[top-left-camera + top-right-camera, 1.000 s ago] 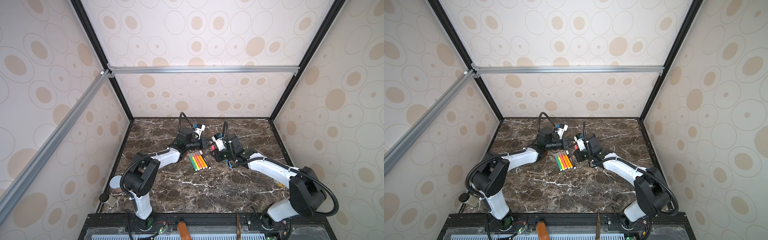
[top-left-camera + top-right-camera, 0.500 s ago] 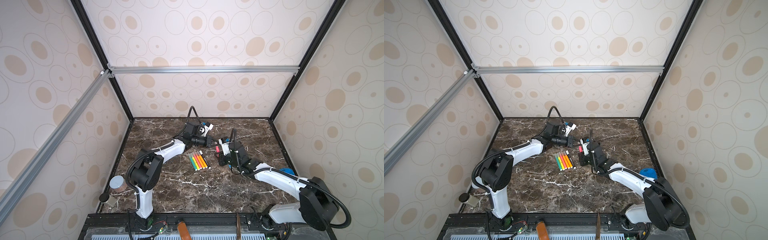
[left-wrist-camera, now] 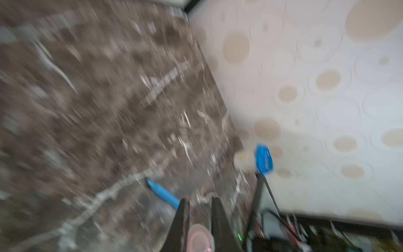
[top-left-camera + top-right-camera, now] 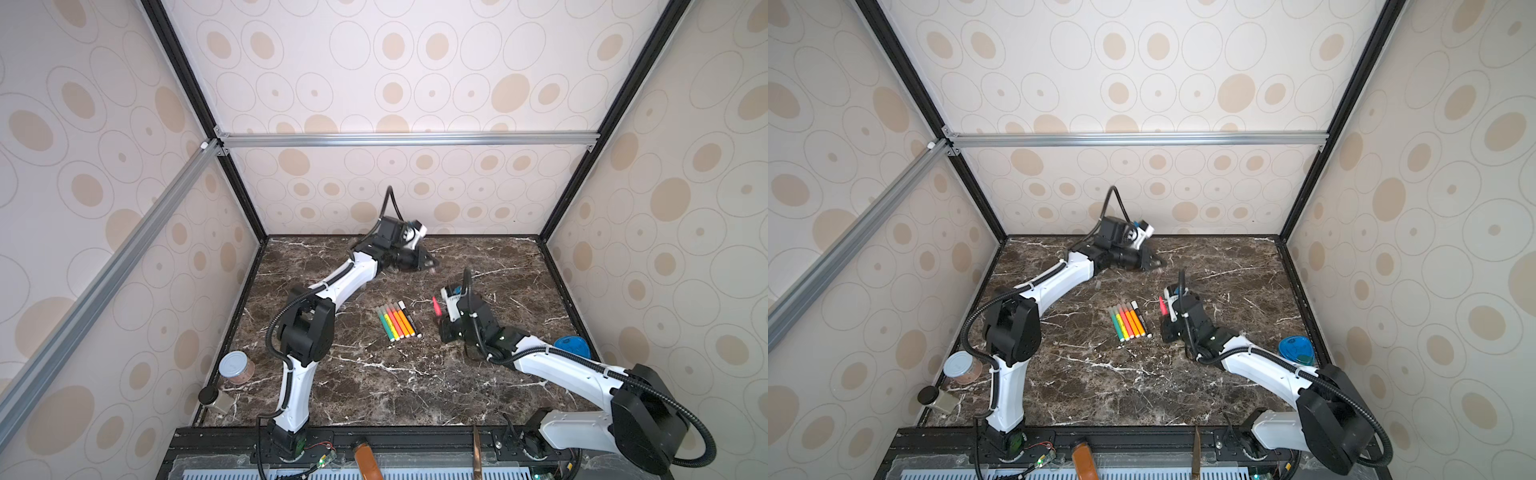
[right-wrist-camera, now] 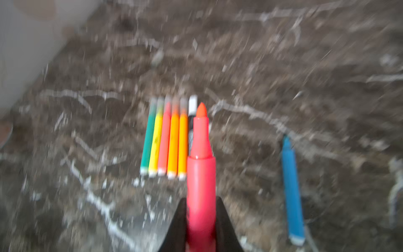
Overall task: Remove pen caps from pens
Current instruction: Open the pen cap on the pen, then place the pen at the center of the table.
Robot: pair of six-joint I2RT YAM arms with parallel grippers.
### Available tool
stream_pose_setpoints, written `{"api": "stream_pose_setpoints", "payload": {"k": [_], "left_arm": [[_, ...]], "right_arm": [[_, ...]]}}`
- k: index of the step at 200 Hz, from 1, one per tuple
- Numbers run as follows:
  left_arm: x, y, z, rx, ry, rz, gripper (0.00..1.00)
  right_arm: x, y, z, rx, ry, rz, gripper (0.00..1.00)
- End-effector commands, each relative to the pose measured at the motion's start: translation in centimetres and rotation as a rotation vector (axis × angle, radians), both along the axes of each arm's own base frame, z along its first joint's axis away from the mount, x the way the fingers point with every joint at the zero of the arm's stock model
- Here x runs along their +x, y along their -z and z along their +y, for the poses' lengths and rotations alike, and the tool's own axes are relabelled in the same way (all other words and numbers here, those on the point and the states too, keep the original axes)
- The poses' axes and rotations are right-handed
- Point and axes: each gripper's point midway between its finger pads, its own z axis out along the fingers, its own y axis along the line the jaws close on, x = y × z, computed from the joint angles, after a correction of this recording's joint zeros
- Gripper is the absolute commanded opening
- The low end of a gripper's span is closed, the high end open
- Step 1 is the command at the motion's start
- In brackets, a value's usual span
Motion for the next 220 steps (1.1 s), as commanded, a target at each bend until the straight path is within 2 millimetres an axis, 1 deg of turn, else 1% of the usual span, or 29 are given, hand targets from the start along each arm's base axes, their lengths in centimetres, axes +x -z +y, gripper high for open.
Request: {"api": "stream_pose_setpoints", "payload": {"k": [1, 14, 30, 49, 60, 70, 90, 102, 131, 157, 183, 199, 220], "left_arm": [[7.5, -5.3, 7.4, 0.051, -0.26, -0.237, 0.0], [8.2, -5.6, 8.0, 0.064, -0.271, -0.239, 0.0], [8.6, -5.9, 8.3, 0.072, -0.267, -0.24, 0.0], [8.6, -5.3, 9.3, 0.128, -0.288, -0.232, 0.0], [8.3, -4.2, 10.2, 0.182, -0.296, -0.206, 0.0], [8.2, -3.0, 11.6, 0.254, -0.332, -0.181, 0.0], [7.3, -0.2, 14.3, 0.375, -0.365, -0.115, 0.0], [6.4, 1.7, 16.0, 0.432, -0.38, -0.08, 0.0], [4.3, 5.4, 19.5, 0.485, -0.411, -0.011, 0.0], [3.0, 7.5, 22.3, 0.538, -0.445, 0.026, 0.0], [2.3, 8.9, 24.3, 0.586, -0.467, 0.052, 0.0], [2.0, 10.0, 25.1, 0.603, -0.467, 0.074, 0.0], [1.4, 11.0, 25.5, 0.588, -0.459, 0.089, 0.0]], "right_arm": [[-4.3, 3.1, -1.1, -0.057, -0.061, 0.172, 0.0], [-4.4, 3.0, -1.3, -0.058, -0.055, 0.166, 0.0], [-4.3, 2.4, -1.6, -0.058, -0.05, 0.145, 0.0], [-3.5, 1.6, -2.1, -0.091, -0.015, 0.117, 0.0], [-2.7, 1.2, -2.6, -0.117, 0.019, 0.096, 0.0], [-1.9, 1.1, -2.8, -0.136, 0.042, 0.107, 0.0], [-0.4, 2.6, -3.4, -0.189, 0.075, 0.213, 0.0], [0.5, 3.4, -3.4, -0.215, 0.083, 0.235, 0.0], [2.7, 3.9, -3.0, -0.236, 0.098, 0.231, 0.0], [4.3, 4.3, -3.0, -0.26, 0.111, 0.23, 0.0], [5.3, 5.4, -3.3, -0.316, 0.11, 0.258, 0.0], [5.7, 6.0, -3.8, -0.357, 0.114, 0.266, 0.03], [6.1, 6.7, -4.2, -0.388, 0.116, 0.273, 0.06]]}}
